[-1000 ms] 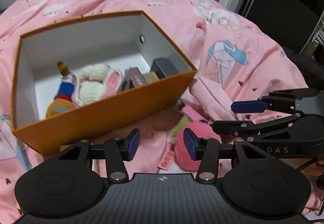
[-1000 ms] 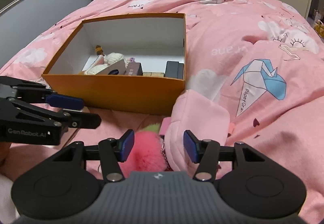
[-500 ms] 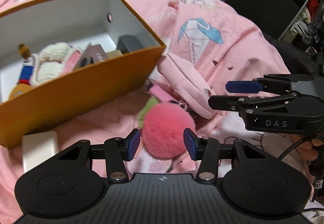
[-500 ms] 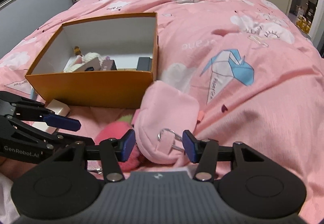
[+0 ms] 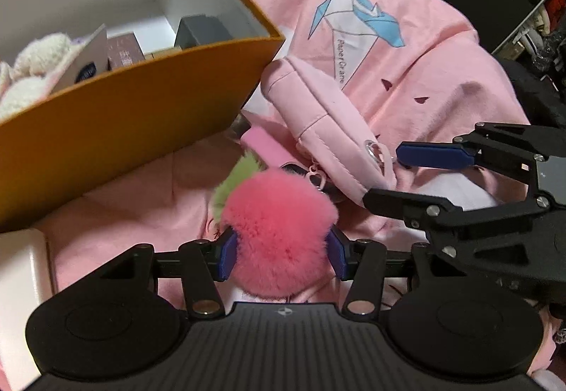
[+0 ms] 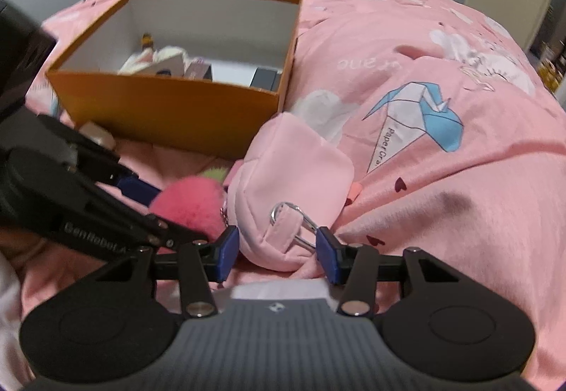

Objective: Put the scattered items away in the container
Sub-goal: 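Grasp the pink pompom keychain with the left tool while the right tool grasps the pink pouch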

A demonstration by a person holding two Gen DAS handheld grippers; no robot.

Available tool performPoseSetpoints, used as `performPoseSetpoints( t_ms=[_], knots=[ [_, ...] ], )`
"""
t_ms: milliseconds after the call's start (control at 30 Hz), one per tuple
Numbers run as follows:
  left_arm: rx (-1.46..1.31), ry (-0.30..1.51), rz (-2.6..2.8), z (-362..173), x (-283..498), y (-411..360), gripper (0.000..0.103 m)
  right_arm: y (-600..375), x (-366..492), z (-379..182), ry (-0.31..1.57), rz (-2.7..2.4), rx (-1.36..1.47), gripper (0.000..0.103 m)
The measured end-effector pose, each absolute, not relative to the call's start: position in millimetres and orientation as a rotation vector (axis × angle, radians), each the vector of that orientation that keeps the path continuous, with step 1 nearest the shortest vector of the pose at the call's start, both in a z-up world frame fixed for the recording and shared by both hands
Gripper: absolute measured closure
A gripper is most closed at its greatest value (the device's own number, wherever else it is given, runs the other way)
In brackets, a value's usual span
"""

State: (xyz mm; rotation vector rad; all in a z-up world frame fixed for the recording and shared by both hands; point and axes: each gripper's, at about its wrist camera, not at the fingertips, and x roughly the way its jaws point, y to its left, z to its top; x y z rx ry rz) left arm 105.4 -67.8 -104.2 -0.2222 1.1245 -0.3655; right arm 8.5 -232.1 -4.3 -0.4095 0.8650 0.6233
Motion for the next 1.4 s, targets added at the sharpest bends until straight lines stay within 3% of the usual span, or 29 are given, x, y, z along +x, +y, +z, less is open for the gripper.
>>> performPoseSetpoints(
  t_ms=[200, 367, 600, 1400],
  knots=[
    [-0.220, 1.170, -0.348, -120, 114, -73, 0.045, -224, 8, -14, 0.851, 0.667, -0.511, 0.048],
    [-0.241, 1.173, -0.328, -123, 112, -68, 0.055, -218, 9, -26, 0.842, 0.649, -0.567, 0.047],
    [-0.247, 1.121, -0.285, -111, 96, -53, 0.056, -216, 5, -22, 0.805, 0.646, -0.586, 0.061],
    [-0.336, 0.837, -0.182, 0, 46, 25, 0.057, -226, 19, 93, 0.736, 0.857, -0.114, 0.067]
  ],
)
